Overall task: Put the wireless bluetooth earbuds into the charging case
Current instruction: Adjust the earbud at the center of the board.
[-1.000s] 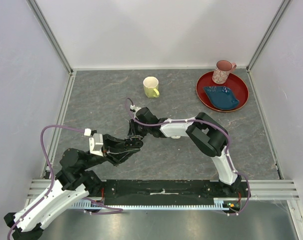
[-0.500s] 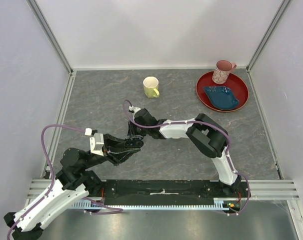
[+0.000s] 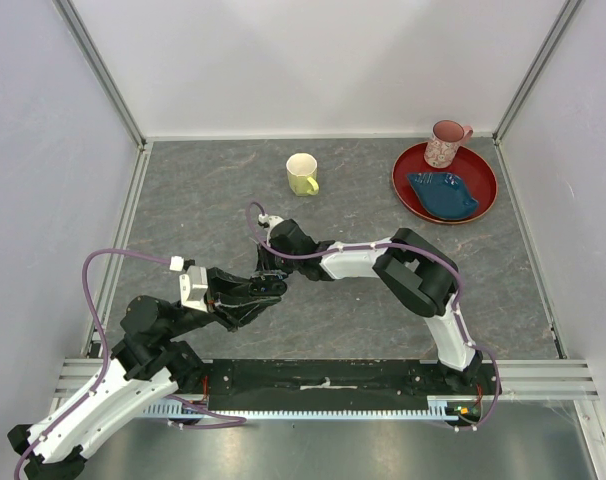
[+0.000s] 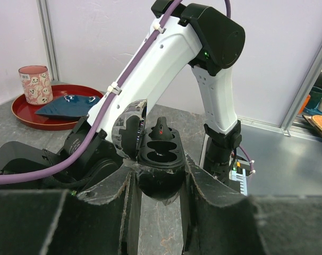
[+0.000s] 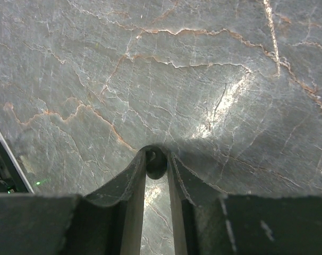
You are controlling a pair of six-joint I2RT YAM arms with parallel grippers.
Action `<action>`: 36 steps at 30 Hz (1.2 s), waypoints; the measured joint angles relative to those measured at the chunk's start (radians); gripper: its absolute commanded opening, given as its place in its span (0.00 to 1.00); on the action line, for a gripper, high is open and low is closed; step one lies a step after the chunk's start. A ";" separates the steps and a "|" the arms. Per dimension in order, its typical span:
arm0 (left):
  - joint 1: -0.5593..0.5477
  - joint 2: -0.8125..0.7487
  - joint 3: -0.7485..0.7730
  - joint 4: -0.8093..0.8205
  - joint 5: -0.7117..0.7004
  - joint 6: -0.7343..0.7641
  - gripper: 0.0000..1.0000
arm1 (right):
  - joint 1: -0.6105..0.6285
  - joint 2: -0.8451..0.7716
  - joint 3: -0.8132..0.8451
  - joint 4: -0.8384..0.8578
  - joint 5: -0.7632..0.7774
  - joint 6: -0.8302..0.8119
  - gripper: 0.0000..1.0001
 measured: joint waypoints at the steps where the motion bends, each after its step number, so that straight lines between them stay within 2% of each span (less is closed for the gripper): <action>1: 0.000 0.000 0.000 0.000 0.000 0.000 0.02 | 0.000 0.000 -0.001 0.001 0.000 0.000 0.30; 10: 0.000 0.000 -0.001 0.000 0.000 0.000 0.02 | 0.001 -0.004 -0.014 0.014 -0.006 0.001 0.27; 13: 0.000 0.000 -0.001 0.000 0.000 0.000 0.02 | 0.001 -0.004 -0.016 0.019 -0.008 0.001 0.20; 16: 0.000 0.000 -0.001 0.000 -0.001 0.000 0.02 | 0.001 -0.005 -0.024 0.035 -0.016 0.006 0.09; 20: 0.000 0.000 -0.002 0.000 -0.002 0.000 0.02 | 0.000 -0.017 -0.048 0.063 -0.020 0.017 0.03; 36: 0.000 0.000 -0.003 0.000 -0.014 -0.001 0.02 | 0.001 -0.159 -0.216 0.058 0.011 0.087 0.00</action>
